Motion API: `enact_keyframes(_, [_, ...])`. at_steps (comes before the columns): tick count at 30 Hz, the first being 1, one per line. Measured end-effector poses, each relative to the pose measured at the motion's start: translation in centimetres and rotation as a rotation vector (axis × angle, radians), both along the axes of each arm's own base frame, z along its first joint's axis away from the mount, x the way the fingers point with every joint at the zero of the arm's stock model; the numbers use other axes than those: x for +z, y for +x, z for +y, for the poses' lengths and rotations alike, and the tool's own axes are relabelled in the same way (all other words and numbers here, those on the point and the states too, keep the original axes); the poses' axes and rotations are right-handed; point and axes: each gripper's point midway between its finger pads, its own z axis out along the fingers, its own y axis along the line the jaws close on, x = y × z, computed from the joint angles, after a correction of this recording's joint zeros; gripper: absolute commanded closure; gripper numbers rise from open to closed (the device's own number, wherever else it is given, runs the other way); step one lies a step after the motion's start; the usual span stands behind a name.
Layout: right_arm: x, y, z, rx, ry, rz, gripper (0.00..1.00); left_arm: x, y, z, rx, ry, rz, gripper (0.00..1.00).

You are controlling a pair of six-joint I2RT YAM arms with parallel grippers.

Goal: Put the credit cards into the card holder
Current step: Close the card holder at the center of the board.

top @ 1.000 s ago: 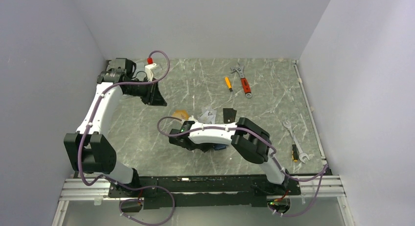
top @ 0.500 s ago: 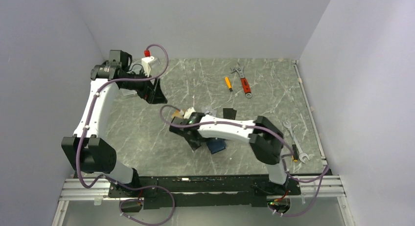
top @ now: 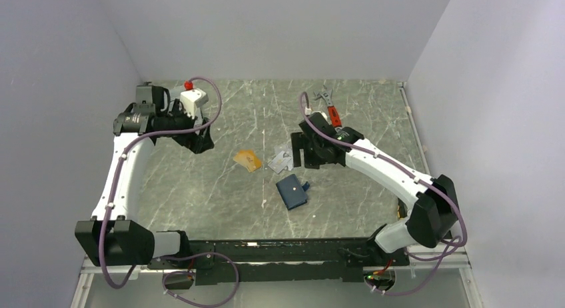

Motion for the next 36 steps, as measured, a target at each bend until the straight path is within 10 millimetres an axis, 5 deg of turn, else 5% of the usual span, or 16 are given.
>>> enact_keyframes(1, [-1.0,-0.1,-0.6,-0.006,0.000,0.025,0.16,-0.6,-0.2,0.4,0.018,0.034,0.006,0.31])
enact_keyframes(3, [-2.9,-0.5,-1.5,-0.015,-0.003,0.072,0.16,-1.9,-0.3,0.9,0.028,0.078,0.062,0.50])
enact_keyframes(6, [-5.1,-1.4,-2.2,-0.012,-0.002,0.129,0.16,-4.7,-0.3,1.2,-0.021,0.101,0.245,0.06])
enact_keyframes(8, [-5.9,-1.7,-2.1,0.000,0.016,0.147,0.16,-7.1,-0.3,1.3,-0.055,0.118,0.363,0.01])
enact_keyframes(10, [-6.3,-1.8,-1.8,0.010,0.036,0.149,0.16,-8.2,-1.4,0.8,-0.092,0.149,0.442,0.01])
enact_keyframes(13, [-6.6,-1.4,-1.6,0.017,0.058,0.138,0.16,-6.6,-2.8,-0.2,-0.139,0.188,0.400,0.01])
enact_keyframes(19, [-7.3,-1.1,-1.6,0.022,0.086,0.111,0.15,-5.9,-7.0,4.3,-0.017,0.269,0.439,0.01])
enact_keyframes(23, [-7.7,-1.0,-2.0,0.017,0.107,0.105,0.16,-5.9,-6.4,5.4,-0.033,0.422,0.377,0.01])
enact_keyframes(25, [-7.9,-0.7,-2.2,0.011,0.125,0.103,0.16,-5.3,-4.7,7.1,0.023,0.548,0.190,0.01])
enact_keyframes(27, [-8.0,-0.6,-2.6,0.002,0.141,0.101,0.16,-5.8,-5.2,10.7,0.105,0.719,0.076,0.01])
enact_keyframes(30, [-7.6,-0.3,-3.3,-0.011,0.167,0.090,0.16,-6.7,-7.4,14.6,0.143,0.913,0.119,0.01])
enact_keyframes(33, [-6.7,0.4,-3.8,-0.028,0.204,0.065,0.16,-5.7,-5.8,16.8,0.173,1.044,0.085,0.01])
enact_keyframes(34, [-6.5,0.7,-3.9,-0.033,0.212,0.057,0.15,-5.1,-5.2,17.1,0.190,1.067,0.057,0.05])
enact_keyframes(36, [-6.0,1.0,-4.0,-0.037,0.234,0.045,0.15,-2.9,-4.2,17.7,0.238,1.078,0.002,0.33])
